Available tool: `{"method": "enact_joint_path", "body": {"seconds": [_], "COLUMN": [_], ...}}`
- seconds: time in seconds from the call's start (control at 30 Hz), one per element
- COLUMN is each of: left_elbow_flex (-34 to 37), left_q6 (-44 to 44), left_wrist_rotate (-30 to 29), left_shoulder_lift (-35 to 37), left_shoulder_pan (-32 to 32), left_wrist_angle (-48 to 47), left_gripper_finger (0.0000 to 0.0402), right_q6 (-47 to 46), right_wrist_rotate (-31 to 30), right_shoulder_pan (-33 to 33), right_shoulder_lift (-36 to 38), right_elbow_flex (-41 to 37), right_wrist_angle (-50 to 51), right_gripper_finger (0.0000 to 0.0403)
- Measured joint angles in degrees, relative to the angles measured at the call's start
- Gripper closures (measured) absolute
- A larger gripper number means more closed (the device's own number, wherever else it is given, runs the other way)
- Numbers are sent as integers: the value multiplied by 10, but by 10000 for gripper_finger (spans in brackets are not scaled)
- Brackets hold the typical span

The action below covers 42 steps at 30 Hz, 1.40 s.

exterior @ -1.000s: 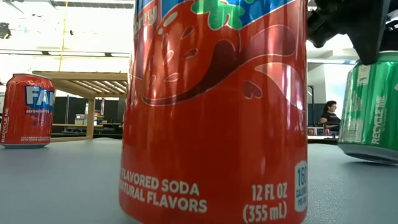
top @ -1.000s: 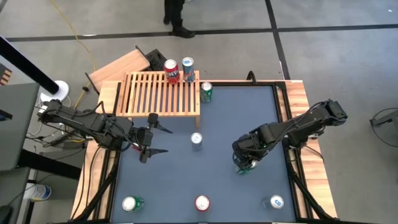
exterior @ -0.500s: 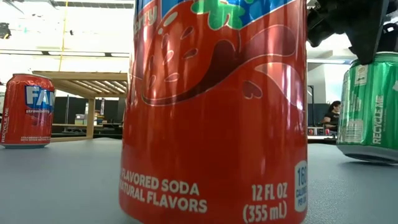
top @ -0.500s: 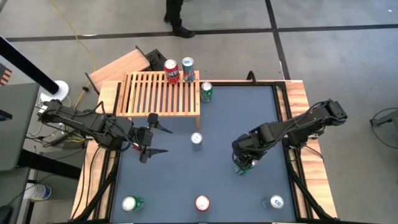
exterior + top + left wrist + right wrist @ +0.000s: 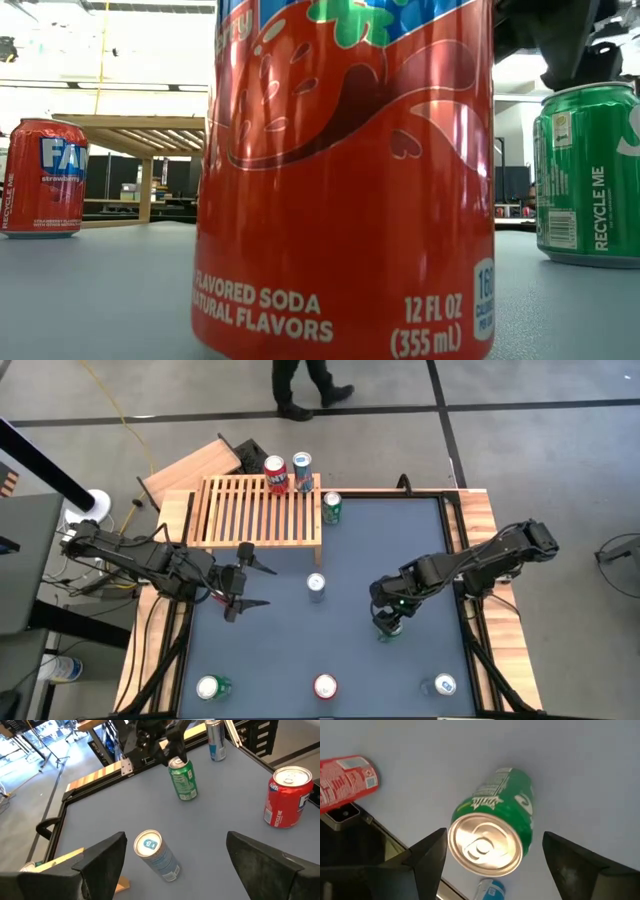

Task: Place canned beverage on shelf
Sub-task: Put the middle right green soda can on the shelf

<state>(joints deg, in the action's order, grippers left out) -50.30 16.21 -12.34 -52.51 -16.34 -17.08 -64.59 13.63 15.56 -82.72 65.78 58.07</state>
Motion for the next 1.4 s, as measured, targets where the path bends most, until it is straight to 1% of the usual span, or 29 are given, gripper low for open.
{"method": "enact_joint_path", "body": {"seconds": [0.17,0.3,0.5,0.63,0.83,0.9,1.1,1.17,1.23,1.33,1.4], "left_elbow_flex": [0,0,0,0,0,-6,-31,-33,-33,-33,-33], "left_q6": [-3,-5,-4,-4,-4,3,32,32,28,3,-18], "left_wrist_rotate": [0,0,-1,-1,-3,-3,-5,-18,-45,-89,-102], "left_shoulder_lift": [0,0,0,0,0,0,0,0,0,0,0], "left_shoulder_pan": [0,0,0,0,0,0,14,24,34,49,56], "left_wrist_angle": [0,0,3,12,16,15,14,17,12,1,-14], "left_gripper_finger": [70,70,70,70,70,70,70,70,70,70,70], "right_q6": [8,49,146,206,298,349,483,525,572,649,689], "right_wrist_rotate": [11,12,-46,-78,-108,-117,-174,-187,-187,-206,-216], "right_shoulder_pan": [-4,-3,-3,-10,-15,-18,-35,-42,-48,-52,-51], "right_shoulder_lift": [0,0,-1,-1,-1,-1,-1,-1,-1,-1,-1], "right_elbow_flex": [0,0,7,39,86,92,94,94,94,94,94], "right_wrist_angle": [1,0,-21,-22,-27,-32,-65,-77,-89,-109,-123], "right_gripper_finger": [85,85,85,85,85,85,85,85,85,85,85]}}
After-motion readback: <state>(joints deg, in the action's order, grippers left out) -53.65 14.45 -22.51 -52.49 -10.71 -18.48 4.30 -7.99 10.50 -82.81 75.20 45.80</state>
